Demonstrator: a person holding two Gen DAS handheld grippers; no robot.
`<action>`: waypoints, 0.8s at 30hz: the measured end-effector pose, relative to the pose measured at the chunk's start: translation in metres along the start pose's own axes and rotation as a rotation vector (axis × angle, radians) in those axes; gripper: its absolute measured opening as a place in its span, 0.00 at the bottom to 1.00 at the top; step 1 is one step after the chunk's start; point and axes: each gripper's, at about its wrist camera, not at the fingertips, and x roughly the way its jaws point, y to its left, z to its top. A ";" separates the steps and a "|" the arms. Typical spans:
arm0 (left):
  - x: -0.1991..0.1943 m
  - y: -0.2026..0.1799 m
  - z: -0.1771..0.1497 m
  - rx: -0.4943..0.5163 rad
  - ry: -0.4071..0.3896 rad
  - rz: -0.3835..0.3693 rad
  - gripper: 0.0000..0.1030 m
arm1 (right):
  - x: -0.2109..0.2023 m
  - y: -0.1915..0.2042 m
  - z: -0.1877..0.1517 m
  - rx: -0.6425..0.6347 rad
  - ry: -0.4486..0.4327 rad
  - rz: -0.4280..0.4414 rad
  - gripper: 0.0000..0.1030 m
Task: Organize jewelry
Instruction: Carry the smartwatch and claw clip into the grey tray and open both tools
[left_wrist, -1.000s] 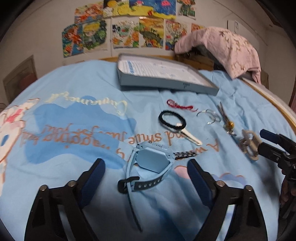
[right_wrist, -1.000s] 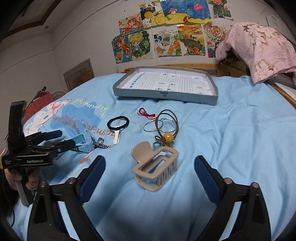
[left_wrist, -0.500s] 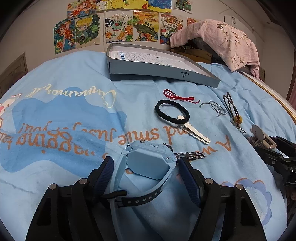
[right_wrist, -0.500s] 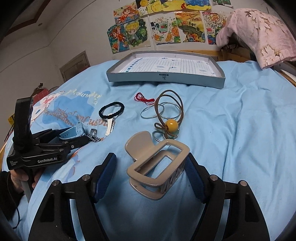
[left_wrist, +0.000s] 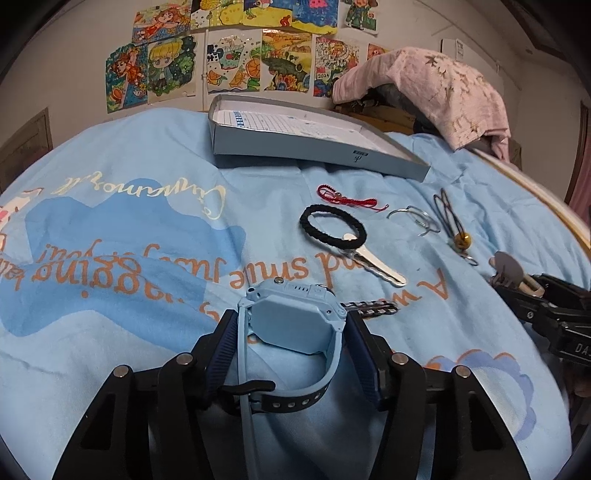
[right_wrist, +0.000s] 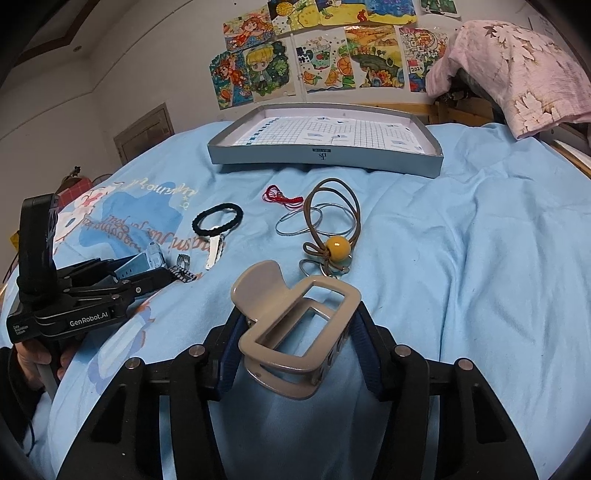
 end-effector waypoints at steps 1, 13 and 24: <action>-0.002 0.001 0.000 -0.008 -0.006 -0.013 0.54 | 0.000 0.001 0.000 -0.001 -0.002 0.004 0.48; -0.036 -0.020 -0.001 -0.012 -0.086 -0.083 0.54 | -0.010 0.006 -0.002 -0.031 -0.051 0.055 0.48; -0.020 -0.040 0.076 -0.038 -0.136 -0.005 0.54 | -0.015 -0.012 0.060 -0.046 -0.236 0.077 0.48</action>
